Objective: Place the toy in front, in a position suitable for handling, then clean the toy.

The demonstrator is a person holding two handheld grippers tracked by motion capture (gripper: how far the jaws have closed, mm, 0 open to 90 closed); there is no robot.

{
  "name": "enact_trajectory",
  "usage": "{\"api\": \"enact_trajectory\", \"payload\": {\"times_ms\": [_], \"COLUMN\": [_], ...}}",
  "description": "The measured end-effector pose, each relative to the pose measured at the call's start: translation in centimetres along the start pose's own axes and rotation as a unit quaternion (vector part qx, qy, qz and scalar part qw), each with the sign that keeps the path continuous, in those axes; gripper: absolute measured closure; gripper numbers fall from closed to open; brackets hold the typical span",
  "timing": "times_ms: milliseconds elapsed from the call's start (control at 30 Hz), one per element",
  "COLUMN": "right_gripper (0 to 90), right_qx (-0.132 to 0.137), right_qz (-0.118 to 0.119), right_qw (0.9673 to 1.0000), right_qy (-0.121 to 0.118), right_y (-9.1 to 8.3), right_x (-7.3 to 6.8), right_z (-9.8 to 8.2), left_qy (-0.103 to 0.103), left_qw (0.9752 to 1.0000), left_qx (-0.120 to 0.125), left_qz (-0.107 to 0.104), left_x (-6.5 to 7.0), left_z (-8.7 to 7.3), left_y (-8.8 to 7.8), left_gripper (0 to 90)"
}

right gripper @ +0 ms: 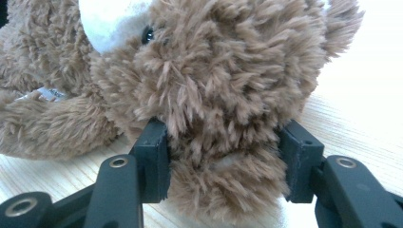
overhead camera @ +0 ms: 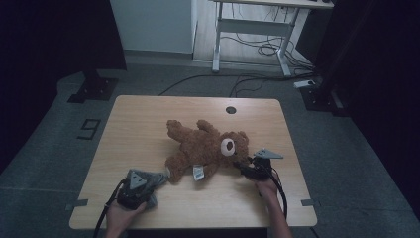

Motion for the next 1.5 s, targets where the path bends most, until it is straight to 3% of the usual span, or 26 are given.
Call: {"api": "enact_trajectory", "payload": {"times_ms": [100,200,233,367,400,633,1100,1333,1433,1467,1500], "right_gripper": [46.8,46.9,46.9,47.5,48.1,52.5,53.0,53.1,53.2,53.2,53.2], "right_qx": [-0.001,-0.001,-0.001,-0.001,0.000,-0.003,-0.002,-0.004,-0.006,-0.006,-0.006], "right_qz": [0.001,0.004,0.004,0.006,0.006,0.014,0.019,0.021,0.021,0.021,0.021], "right_qw": [1.0000,1.0000,1.0000,1.0000,1.0000,0.9999,0.9998,0.9998,0.9997,0.9997,0.9997], "right_qy": [-0.001,0.001,0.001,0.002,0.003,-0.002,-0.004,-0.006,-0.007,-0.007,-0.007], "right_y": [0.0,0.0,0.0,0.0,0.0,0.1,0.1,0.1,0.1,0.1,0.1], "right_x": [0.0,0.0,0.0,-0.1,-0.1,-0.2,-0.1,-0.1,-0.2,-0.2,-0.2], "right_z": [0.0,-0.1,-0.1,-0.1,-0.1,-0.2,-0.3,-0.3,-0.3,-0.3,-0.3], "left_qy": [-0.015,-0.043,-0.043,-0.080,-0.081,-0.080,-0.081,-0.070,-0.055,-0.045,-0.045], "left_qw": [0.9998,0.9984,0.9984,0.9928,0.9916,0.9914,0.9903,0.9895,0.9891,0.9884,0.9884], "left_qx": [0.005,0.034,0.034,0.082,0.096,0.097,0.105,0.116,0.124,0.130,0.130], "left_qz": [-0.010,-0.014,-0.014,-0.036,-0.033,-0.037,-0.044,-0.051,-0.057,-0.064,-0.064], "left_x": [-0.5,-1.8,-1.8,-2.2,-2.3,-1.8,-1.4,-0.1,1.0,1.8,1.8], "left_z": [0.2,0.9,0.9,2.2,2.5,2.7,3.4,5.3,6.7,7.9,7.9], "left_y": [-0.3,-1.4,-1.4,-2.9,-3.3,-3.2,-3.3,-3.2,-3.1,-3.1,-3.1], "left_gripper": [73.1,73.7,73.8,74.1,74.1,74.3,74.0,74.0,74.0,74.0,74.0]}}
Point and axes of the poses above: each handheld gripper's, and its own axes: y roughly forward along the jaws, z roughly out of its top, x roughly to its right, the point moved 10 cm from there along y, roughly forward along the jaws, and after that the axes turned 15 degrees about z, right-handed, at the moved point
